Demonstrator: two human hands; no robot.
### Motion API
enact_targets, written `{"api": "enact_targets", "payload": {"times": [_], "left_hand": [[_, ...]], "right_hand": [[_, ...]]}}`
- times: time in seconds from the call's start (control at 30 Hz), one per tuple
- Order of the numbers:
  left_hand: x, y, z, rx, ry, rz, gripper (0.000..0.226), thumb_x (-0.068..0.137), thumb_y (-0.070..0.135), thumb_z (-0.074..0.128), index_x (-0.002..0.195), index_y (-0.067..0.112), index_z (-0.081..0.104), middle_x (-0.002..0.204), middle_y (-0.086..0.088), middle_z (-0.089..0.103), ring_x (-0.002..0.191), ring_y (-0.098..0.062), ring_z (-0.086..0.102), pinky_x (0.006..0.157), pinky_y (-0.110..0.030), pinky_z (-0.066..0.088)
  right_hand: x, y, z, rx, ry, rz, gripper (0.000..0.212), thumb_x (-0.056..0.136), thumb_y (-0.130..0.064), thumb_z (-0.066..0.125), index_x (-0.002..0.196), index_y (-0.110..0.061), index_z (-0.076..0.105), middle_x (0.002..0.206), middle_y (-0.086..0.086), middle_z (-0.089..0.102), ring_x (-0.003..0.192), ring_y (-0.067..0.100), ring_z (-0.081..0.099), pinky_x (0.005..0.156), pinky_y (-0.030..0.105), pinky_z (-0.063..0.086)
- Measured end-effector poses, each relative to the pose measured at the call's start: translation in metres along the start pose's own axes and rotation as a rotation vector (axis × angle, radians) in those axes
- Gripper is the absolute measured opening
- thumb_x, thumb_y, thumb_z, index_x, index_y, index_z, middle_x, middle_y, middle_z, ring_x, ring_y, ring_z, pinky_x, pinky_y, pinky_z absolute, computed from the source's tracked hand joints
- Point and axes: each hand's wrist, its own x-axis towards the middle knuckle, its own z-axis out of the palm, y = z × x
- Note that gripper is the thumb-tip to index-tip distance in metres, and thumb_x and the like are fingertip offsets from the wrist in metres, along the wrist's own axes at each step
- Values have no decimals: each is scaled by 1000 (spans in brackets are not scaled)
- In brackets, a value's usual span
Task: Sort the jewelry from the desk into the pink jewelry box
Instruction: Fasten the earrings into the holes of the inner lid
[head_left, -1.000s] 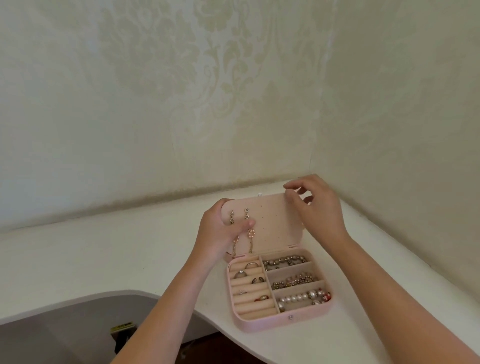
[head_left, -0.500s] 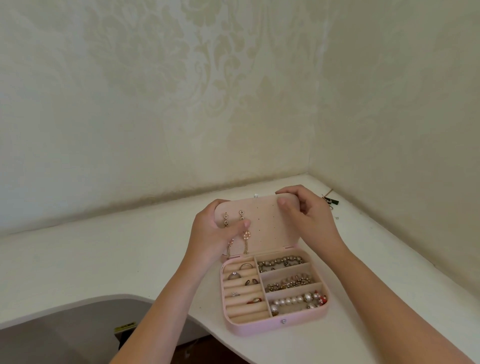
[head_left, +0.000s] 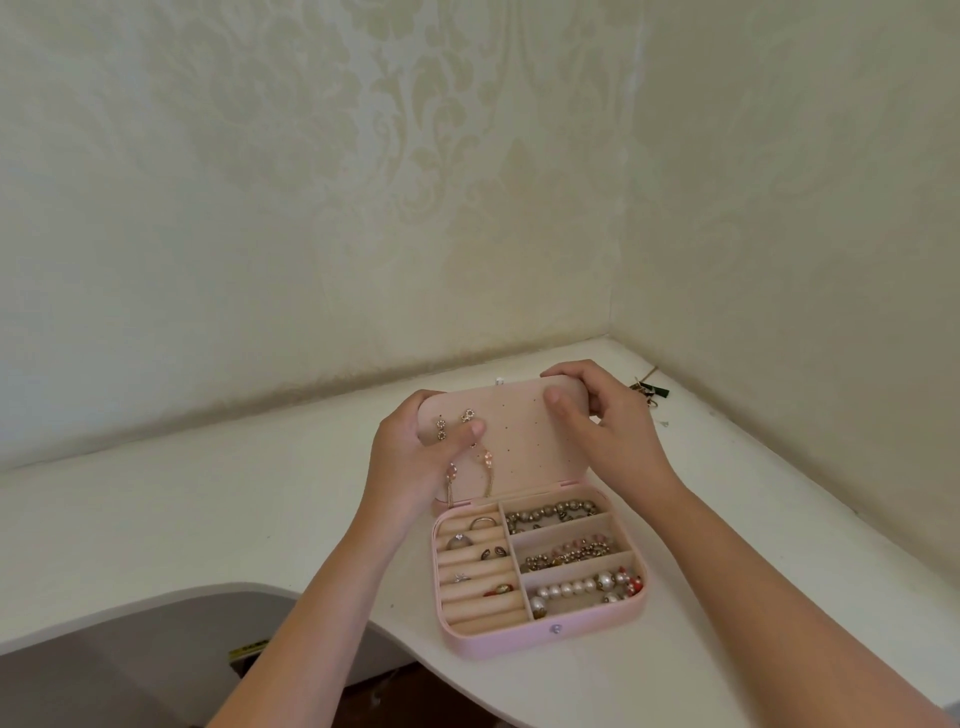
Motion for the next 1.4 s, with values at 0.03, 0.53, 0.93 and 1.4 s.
{"api": "enact_targets", "payload": {"times": [0.03, 0.53, 0.93, 1.4], "left_hand": [[0, 0, -1, -4, -7, -4, 21, 74, 13, 78, 90, 14, 64, 78, -3, 71, 65, -13, 65, 57, -26, 50], [9, -2, -12, -89, -134, -130, 20, 84, 25, 68, 86, 5, 69, 79, -2, 71, 73, -12, 64, 65, -22, 47], [4, -7, -28, -30, -328, -199, 27, 77, 18, 76, 101, 8, 68, 97, -6, 73, 89, -17, 67, 81, -29, 50], [-12, -10, -11, 76, -113, -37, 20, 77, 13, 75, 88, 22, 61, 79, 4, 70, 63, 3, 61, 57, -17, 47]], "right_hand": [[0, 0, 0, 0, 0, 1, 13, 92, -21, 58, 103, -24, 63, 97, -18, 64, 85, -4, 57, 67, 9, 42], [-12, -20, 23, -419, 150, -500, 20, 79, -26, 72, 95, -13, 68, 97, 0, 55, 93, 9, 47, 84, 17, 39], [-19, -24, 53, -388, -68, -136, 18, 71, -25, 80, 80, -15, 68, 72, -16, 48, 65, 3, 50, 62, 20, 44], [-27, -52, 76, -364, 125, 254, 12, 79, -34, 71, 79, -22, 68, 70, -10, 61, 74, 9, 58, 69, 30, 48]]}}
